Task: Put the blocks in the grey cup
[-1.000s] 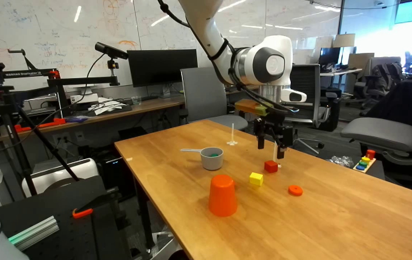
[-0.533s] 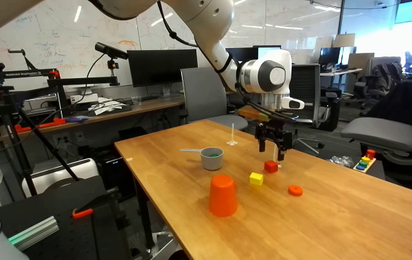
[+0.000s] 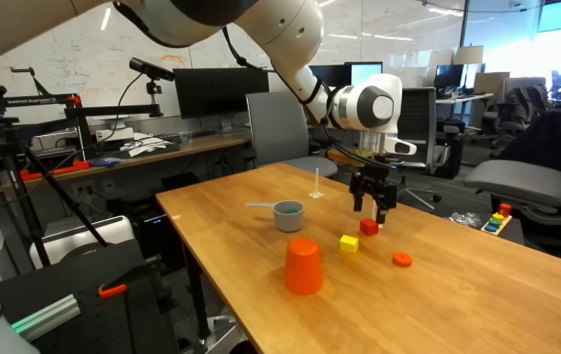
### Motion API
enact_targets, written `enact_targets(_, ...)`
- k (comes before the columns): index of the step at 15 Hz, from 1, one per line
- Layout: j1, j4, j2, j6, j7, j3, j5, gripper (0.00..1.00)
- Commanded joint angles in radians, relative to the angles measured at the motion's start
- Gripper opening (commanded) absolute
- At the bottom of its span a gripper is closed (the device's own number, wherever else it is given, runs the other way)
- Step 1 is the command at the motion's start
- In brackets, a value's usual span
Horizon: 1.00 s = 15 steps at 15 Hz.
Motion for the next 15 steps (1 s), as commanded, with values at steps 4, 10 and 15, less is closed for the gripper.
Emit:
enact_targets(4, -0.024, 0.086, 0.039, -0.07, 0.019, 0.0, 0.027, 0.49)
enact_targets(10, -0.056, 0.078, 0.044, -0.054, -0.005, 0.021, 0.077, 0.21)
enact_targets(15, -0.063, 0.035, 0.0, -0.039, -0.004, 0.048, 0.137, 0.2)
